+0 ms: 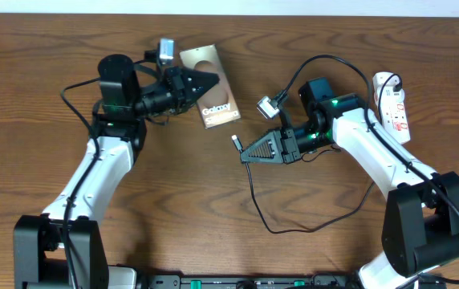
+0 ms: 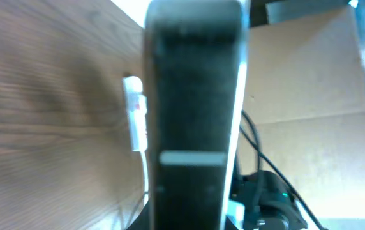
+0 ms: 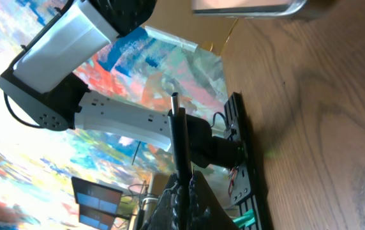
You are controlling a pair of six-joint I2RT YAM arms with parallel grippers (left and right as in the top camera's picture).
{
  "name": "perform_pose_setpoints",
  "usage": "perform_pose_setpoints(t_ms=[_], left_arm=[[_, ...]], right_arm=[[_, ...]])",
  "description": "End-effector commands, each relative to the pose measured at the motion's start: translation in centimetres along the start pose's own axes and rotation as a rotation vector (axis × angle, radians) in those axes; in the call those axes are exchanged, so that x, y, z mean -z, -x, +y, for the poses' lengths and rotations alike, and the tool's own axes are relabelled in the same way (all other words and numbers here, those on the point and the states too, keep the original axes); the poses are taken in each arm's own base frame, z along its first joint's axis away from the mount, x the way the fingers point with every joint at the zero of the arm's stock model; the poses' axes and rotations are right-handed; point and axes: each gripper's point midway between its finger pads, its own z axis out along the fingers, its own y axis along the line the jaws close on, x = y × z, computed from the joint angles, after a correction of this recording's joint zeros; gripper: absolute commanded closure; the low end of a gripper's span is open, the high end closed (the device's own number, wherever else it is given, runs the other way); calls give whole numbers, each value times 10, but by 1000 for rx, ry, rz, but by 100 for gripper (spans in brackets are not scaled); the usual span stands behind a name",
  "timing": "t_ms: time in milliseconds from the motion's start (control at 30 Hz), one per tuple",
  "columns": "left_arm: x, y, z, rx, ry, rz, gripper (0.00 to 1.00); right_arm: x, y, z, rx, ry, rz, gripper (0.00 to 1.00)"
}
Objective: Plug charger to phone and switch on socket
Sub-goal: 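Raise the phone with the left gripper and bring the plug toward it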
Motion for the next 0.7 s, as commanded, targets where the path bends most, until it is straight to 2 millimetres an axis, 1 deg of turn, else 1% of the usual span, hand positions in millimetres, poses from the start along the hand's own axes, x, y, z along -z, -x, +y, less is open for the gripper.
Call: perform_pose_setpoints(t_ms=[0, 200, 367, 533, 667], left_arm=[[-2, 0, -16, 42, -38, 5, 93], [-2, 3, -17, 38, -38, -10, 93], [-4, 0, -18, 38, -40, -2, 92], [-8, -2, -27, -19, -67, 0, 93], [-9, 1, -31, -47, -77, -21, 93]], right_arm=[[-2, 0, 3, -19, 30, -3, 99], [-2, 1, 3, -4, 29, -5, 99], [7, 7, 0, 5, 18, -32, 99], [16, 13, -2, 6, 7, -57, 99], [17, 14, -2, 9, 7, -58, 99]])
